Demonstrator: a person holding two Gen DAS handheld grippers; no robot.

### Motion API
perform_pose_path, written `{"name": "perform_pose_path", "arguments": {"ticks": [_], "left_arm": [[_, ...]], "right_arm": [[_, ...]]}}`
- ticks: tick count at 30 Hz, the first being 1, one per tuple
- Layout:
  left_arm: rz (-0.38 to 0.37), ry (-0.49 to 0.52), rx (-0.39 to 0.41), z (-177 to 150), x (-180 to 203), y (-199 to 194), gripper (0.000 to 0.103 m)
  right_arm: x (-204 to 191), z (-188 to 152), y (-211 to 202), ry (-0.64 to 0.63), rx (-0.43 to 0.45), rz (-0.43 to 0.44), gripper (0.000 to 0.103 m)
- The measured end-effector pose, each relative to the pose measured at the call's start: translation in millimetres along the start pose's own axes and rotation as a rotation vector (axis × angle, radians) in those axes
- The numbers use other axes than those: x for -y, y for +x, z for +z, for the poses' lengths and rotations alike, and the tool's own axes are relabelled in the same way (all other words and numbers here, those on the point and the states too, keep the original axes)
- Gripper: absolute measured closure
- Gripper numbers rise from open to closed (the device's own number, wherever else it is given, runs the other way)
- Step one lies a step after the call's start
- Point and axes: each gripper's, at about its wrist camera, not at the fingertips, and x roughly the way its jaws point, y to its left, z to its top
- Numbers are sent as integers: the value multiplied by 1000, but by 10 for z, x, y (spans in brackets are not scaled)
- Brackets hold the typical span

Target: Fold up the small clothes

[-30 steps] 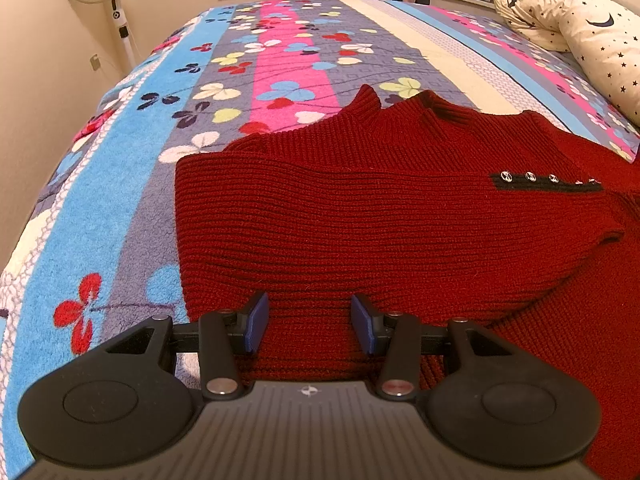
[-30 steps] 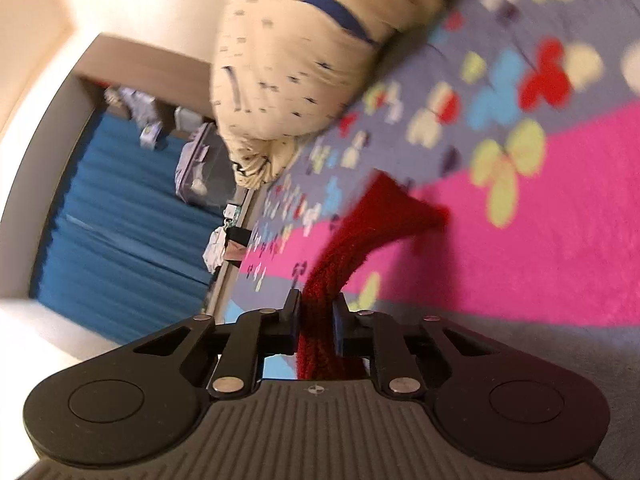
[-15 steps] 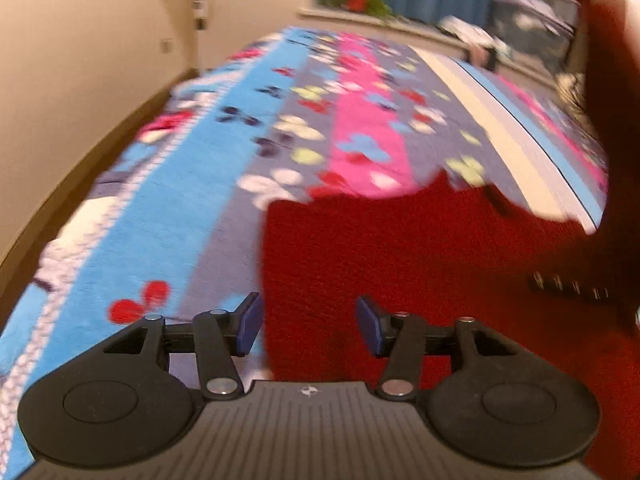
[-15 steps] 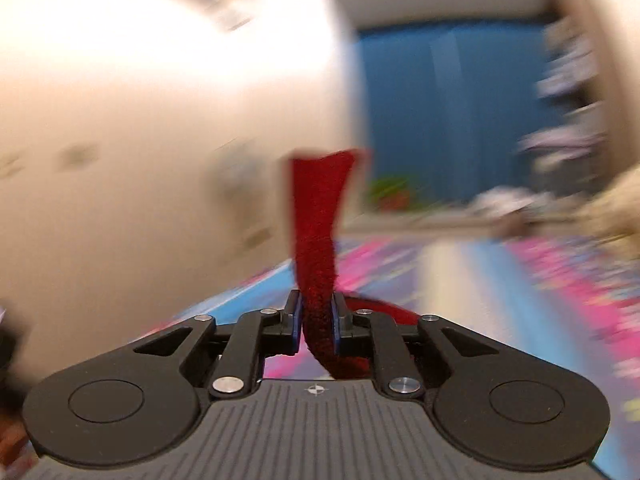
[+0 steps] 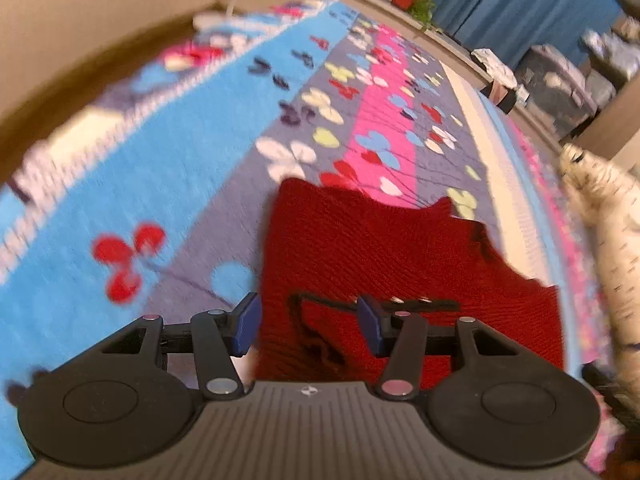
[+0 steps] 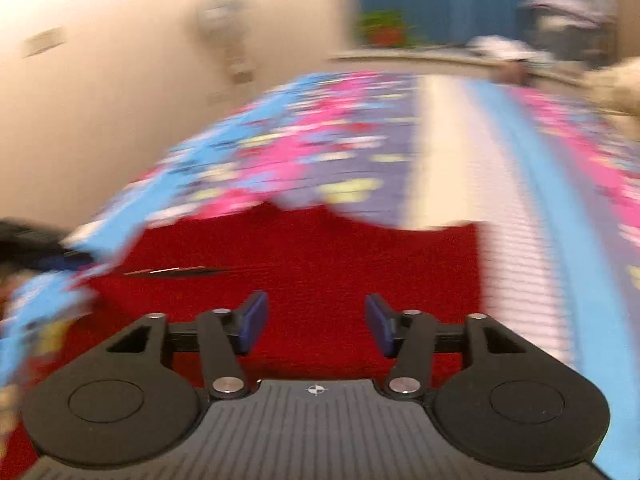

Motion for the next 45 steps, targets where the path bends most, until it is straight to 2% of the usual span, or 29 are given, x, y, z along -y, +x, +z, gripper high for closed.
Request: {"name": "perform_pose_path", "arguments": {"ticks": [3, 5, 6, 7, 9, 12, 13, 15, 16, 18, 20, 21, 24, 26, 27, 28, 30, 31, 32, 34, 35, 36, 37, 38, 40, 41, 42, 43, 45], "left_arm": [[-53, -36, -49, -40, -42, 90, 53], [-44, 27, -52, -73, 38, 144, 61], [-32, 65, -43, -83, 87, 157, 84], [-19, 116, -27, -89, 143, 153, 90], [-19, 203, 48, -112, 249, 53, 95], [-88, 283, 238, -111, 396, -254, 96], [-94, 321, 308, -137, 444, -332, 96], [-49, 361, 332, -191, 513, -288, 96], [-18, 358, 288, -208, 519, -192, 96], [26, 278, 125, -230, 402, 83, 95], [37, 192, 52, -232, 280, 186, 91], [56, 196, 58, -219, 285, 161, 88], [71, 274, 187, -219, 413, -119, 72], [24, 302, 239, -228, 466, -237, 72], [-3, 309, 231, -254, 476, -226, 72], [-17, 314, 199, -283, 484, -168, 72], [12, 318, 46, -380, 424, 109, 72], [48, 319, -16, -448, 390, 239, 77], [61, 323, -5, -503, 369, 251, 77], [76, 376, 50, -556, 468, 111, 76], [53, 413, 111, -610, 512, 21, 74], [25, 451, 169, -679, 522, -16, 68], [56, 498, 161, -775, 516, 68, 62], [129, 527, 95, -897, 491, 189, 62], [160, 579, 158, -1076, 583, 9, 59], [162, 612, 178, -1127, 670, -145, 58], [126, 626, 216, -1187, 717, -327, 51], [89, 624, 260, -1247, 711, -514, 36], [83, 601, 297, -1376, 675, -807, 25]], "right_arm": [[391, -206, 197, 151, -54, -122, 43], [506, -255, 311, 184, -51, -122, 43], [544, -277, 376, 194, -65, -130, 43], [579, -302, 437, 214, -92, -139, 43], [627, -345, 552, 275, -114, -121, 40], [535, -315, 663, 212, -97, -127, 41], [513, -292, 639, 196, -81, -133, 55], [505, -287, 601, 225, -52, -156, 79], [546, -276, 567, 277, -41, -163, 85], [609, -269, 523, 358, -38, -179, 87], [625, -313, 574, 381, -65, -200, 87], [613, -315, 573, 371, -69, -206, 87], [564, -248, 463, 381, -51, -227, 88], [541, -223, 328, 363, 20, -239, 88], [544, -226, 328, 347, 31, -234, 88], [568, -252, 381, 347, 1, -225, 88], [669, -388, 559, 384, -107, -180, 86], [677, -396, 534, 381, -90, -192, 79], [658, -351, 474, 377, -74, -206, 78], [583, -312, 333, 310, 29, -210, 79], [555, -345, 387, 244, 2, -243, 79], [571, -419, 487, 222, -72, -268, 78], [632, -501, 498, 259, -97, -258, 69], [685, -507, 402, 320, -84, -265, 63], [663, -430, 184, 323, -78, -296, 61], [629, -411, -24, 305, -22, -287, 61], [592, -403, -199, 280, 13, -284, 60], [566, -404, -329, 260, 28, -282, 59], [540, -454, -656, 218, 63, -267, 55]]}}
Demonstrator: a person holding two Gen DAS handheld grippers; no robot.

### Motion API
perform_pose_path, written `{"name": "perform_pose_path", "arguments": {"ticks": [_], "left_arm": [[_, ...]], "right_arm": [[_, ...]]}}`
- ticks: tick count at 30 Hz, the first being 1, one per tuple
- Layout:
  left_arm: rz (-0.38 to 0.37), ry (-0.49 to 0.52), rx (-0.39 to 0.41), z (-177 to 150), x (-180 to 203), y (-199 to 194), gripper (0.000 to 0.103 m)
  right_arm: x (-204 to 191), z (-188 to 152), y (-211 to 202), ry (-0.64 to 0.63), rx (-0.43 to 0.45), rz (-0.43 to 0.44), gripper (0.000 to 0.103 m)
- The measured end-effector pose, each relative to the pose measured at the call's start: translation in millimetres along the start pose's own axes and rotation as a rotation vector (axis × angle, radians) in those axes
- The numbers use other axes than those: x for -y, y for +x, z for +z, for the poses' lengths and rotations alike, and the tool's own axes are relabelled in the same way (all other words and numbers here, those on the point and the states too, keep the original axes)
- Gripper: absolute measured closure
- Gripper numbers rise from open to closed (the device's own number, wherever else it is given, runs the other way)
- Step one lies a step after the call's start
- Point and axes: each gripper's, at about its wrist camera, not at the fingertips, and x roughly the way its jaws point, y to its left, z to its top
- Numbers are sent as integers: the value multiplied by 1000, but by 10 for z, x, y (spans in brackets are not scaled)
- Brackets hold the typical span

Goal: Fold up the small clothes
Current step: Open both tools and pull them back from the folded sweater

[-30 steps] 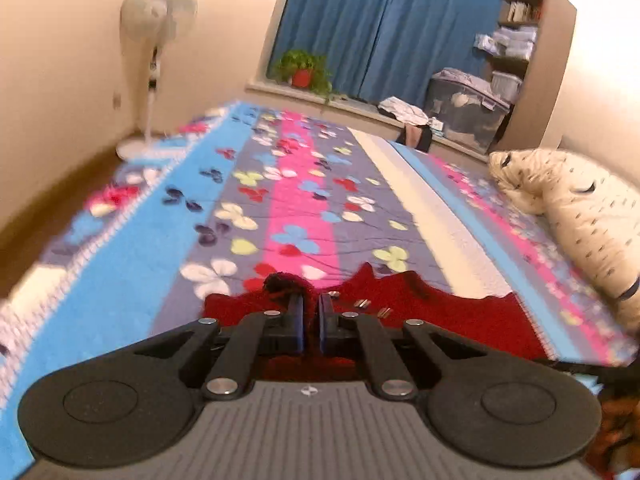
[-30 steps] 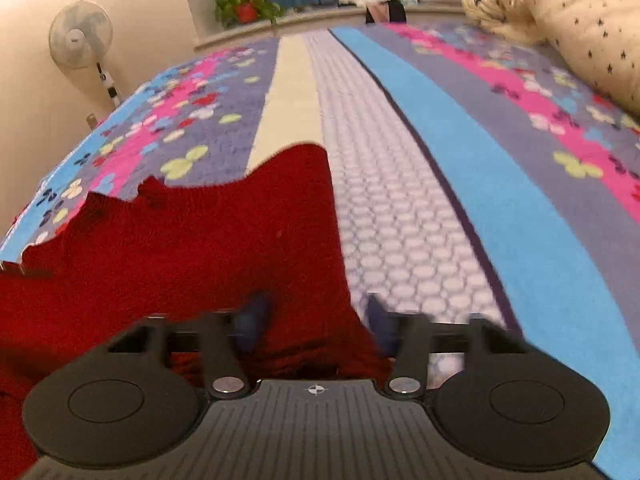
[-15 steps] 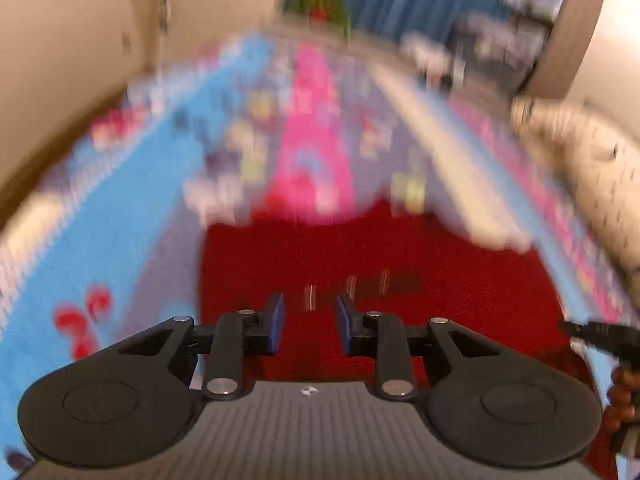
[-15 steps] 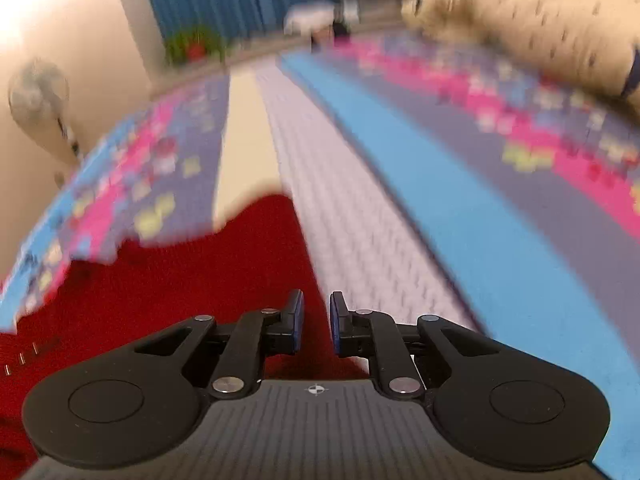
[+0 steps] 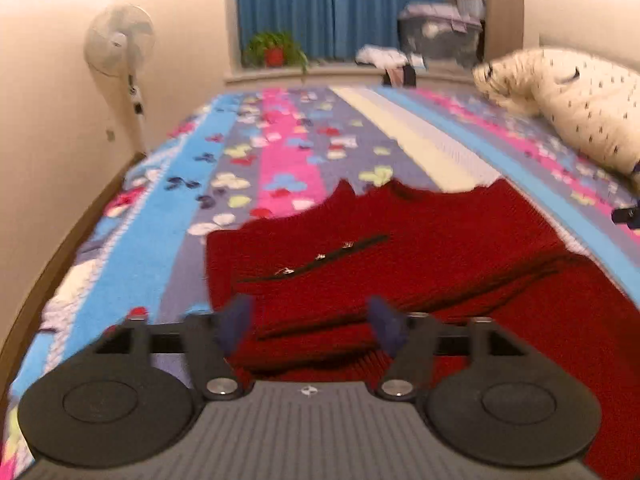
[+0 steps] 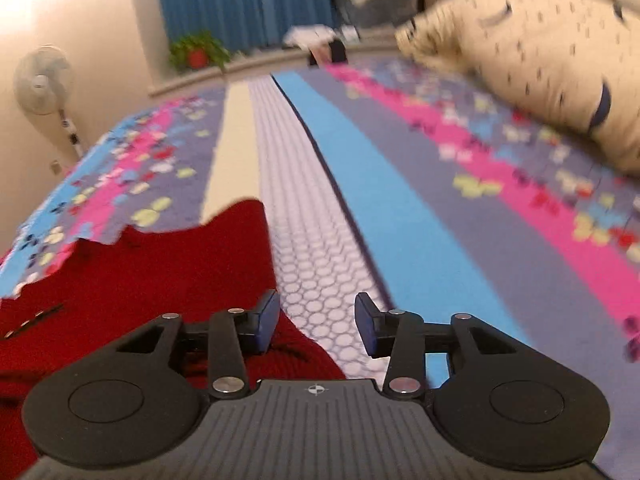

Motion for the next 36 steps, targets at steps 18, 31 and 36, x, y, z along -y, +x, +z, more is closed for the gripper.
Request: {"name": "perform_pose_path", "arguments": {"ticks": [18, 31, 36], "left_arm": [[-1, -107, -180, -1013, -213, -1384, 74], [40, -207, -364, -1318, -375, -1232, 74], [40, -197, -379, -1346, -370, -1205, 73]], "right_arm": [[928, -711, -1430, 14, -126, 54, 45], [1112, -1152, -1146, -22, -395, 12, 45], [1019, -1150, -1047, -73, -428, 11, 45]]}}
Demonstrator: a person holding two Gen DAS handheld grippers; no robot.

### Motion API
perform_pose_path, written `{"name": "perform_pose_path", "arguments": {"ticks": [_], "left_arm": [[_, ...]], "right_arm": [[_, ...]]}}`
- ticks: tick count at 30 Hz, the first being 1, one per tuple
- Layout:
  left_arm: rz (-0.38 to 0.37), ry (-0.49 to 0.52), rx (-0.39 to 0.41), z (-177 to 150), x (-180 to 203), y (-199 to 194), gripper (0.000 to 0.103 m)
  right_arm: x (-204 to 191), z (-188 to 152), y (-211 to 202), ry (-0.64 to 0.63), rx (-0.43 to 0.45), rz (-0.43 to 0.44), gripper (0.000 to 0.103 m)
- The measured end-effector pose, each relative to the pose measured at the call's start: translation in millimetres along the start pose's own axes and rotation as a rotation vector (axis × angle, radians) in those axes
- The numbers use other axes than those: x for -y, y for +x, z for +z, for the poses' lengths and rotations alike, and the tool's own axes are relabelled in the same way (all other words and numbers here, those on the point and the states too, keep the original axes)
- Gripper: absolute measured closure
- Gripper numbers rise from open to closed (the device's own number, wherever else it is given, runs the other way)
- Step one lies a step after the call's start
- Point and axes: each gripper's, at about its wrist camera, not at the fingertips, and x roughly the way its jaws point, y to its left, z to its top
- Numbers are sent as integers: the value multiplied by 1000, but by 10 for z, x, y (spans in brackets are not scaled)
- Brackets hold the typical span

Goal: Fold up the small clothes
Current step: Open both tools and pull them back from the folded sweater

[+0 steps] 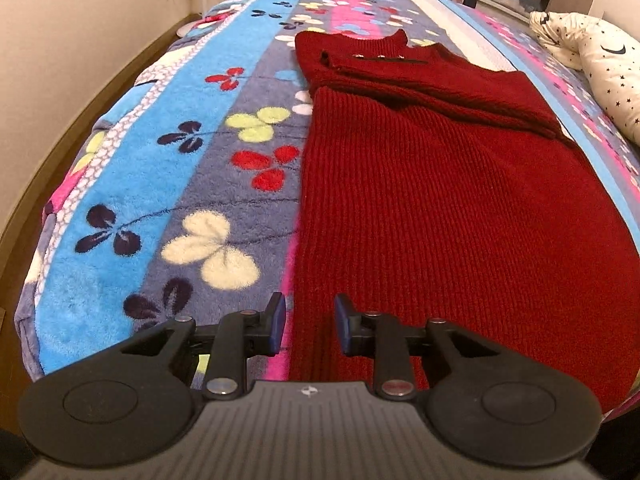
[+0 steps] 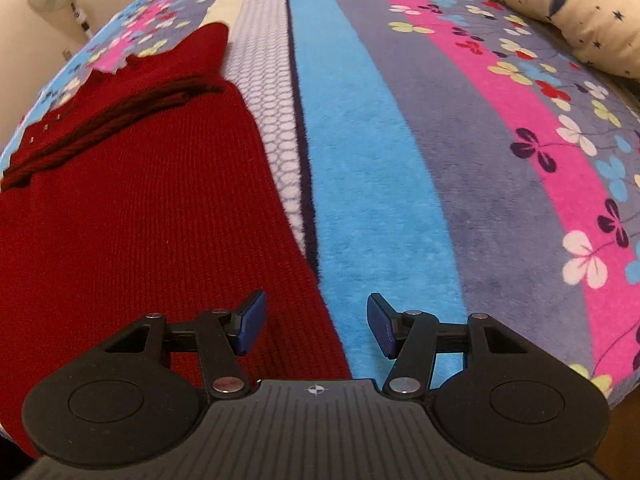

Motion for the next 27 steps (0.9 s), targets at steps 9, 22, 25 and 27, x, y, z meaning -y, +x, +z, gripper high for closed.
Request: {"name": "perform_pose_path", "arguments": {"ticks": [9, 22, 25, 27], "left_arm": [[-116, -133, -130, -65, -140, 140, 58], [-112, -165, -158, -105, -206, 234, 90], [-100, -168, -99, -87, -221, 104, 93], [-94, -179, -66, -66, -235, 40, 93]], "right_arm": [[29, -58, 99, -17, -67, -40, 44], [-43, -85, 154, -49, -114, 27, 85], [-25, -74, 64, -43, -67, 22, 90], [25, -61, 33, -19, -50, 27, 90]]}}
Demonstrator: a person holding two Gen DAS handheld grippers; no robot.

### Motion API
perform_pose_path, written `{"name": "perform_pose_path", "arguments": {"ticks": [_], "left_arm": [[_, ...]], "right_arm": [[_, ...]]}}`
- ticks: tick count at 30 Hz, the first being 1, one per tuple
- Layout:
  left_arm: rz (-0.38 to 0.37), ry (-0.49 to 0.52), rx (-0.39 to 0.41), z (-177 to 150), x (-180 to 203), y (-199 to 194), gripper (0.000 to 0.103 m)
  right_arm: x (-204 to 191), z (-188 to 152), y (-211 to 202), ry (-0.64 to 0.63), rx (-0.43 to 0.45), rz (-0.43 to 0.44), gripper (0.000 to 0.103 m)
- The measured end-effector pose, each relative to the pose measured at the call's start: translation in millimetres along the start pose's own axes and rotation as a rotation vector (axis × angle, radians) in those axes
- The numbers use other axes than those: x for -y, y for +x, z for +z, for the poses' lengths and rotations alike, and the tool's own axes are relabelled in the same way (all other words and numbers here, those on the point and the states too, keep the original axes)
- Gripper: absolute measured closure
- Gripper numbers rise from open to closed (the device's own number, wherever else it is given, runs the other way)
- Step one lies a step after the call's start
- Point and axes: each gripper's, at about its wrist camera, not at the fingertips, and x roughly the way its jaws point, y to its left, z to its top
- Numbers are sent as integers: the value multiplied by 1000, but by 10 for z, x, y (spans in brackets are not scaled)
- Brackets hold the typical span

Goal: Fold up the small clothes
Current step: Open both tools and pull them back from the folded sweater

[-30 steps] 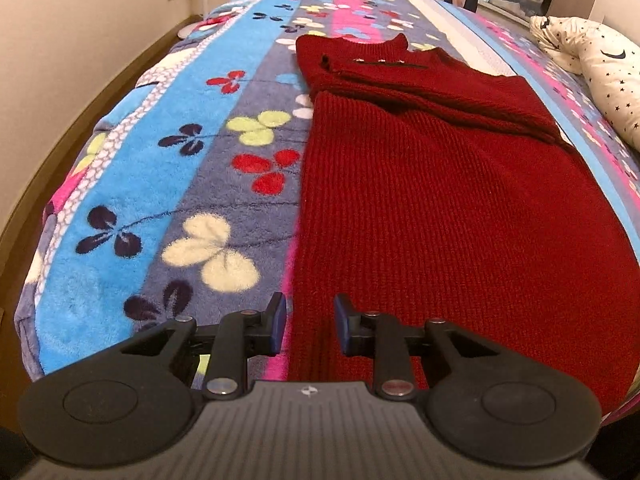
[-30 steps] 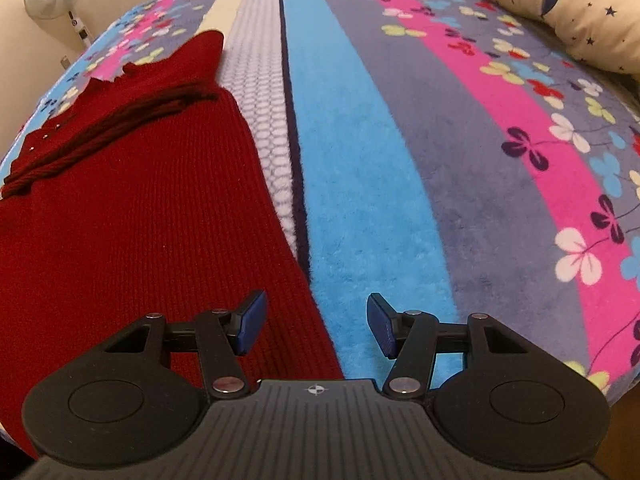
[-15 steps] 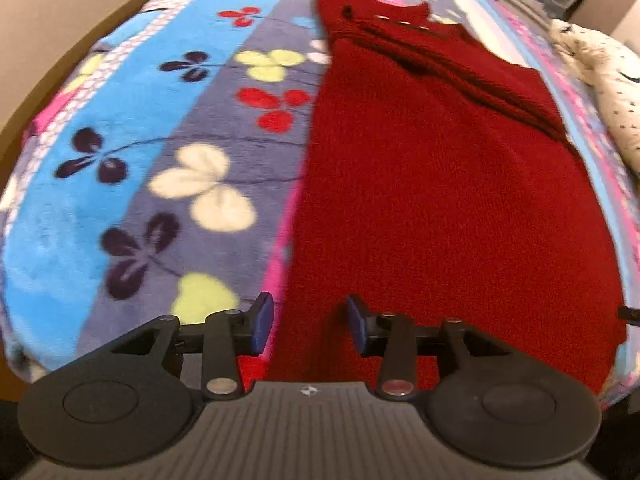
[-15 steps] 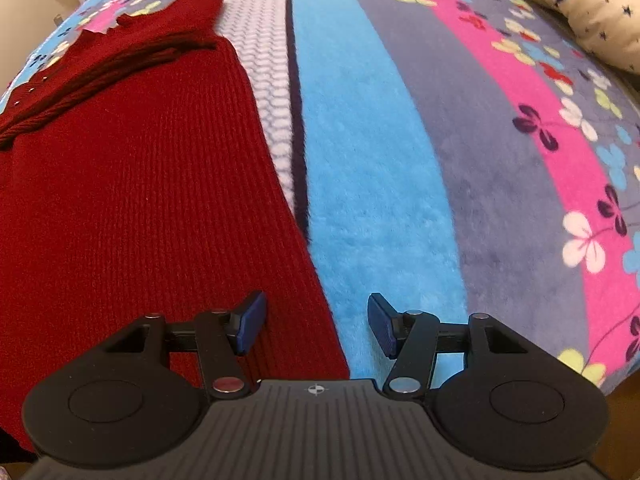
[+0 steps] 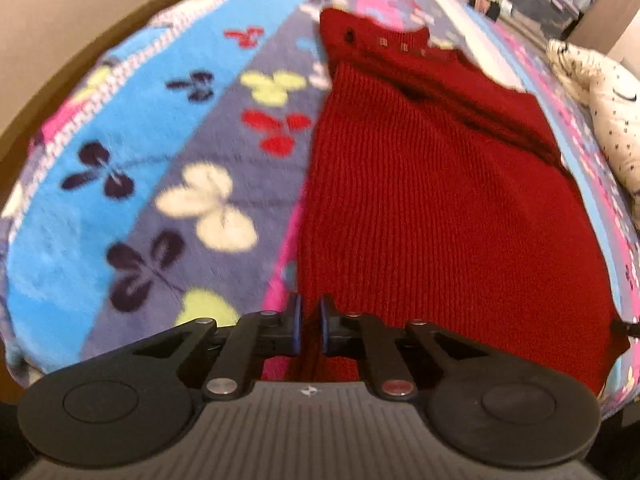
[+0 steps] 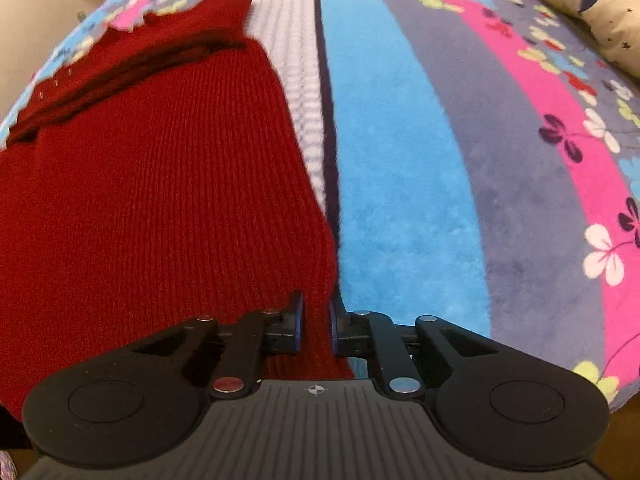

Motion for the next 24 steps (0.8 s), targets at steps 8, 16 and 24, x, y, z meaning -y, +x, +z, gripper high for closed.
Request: {"name": "perform_pose_path", "arguments": {"ticks": [8, 16, 24], "left_arm": [[24, -83, -98, -10, -141, 190, 55], [-8, 24, -99, -63, 24, 212, 88], [-34, -7, -42, -49, -3, 37, 91]], "right_arm": [[-114, -44, 144, -77, -59, -75, 59], [-63, -30, 134, -59, -66, -19, 83], [31, -10, 72, 7, -48, 7, 91]]}}
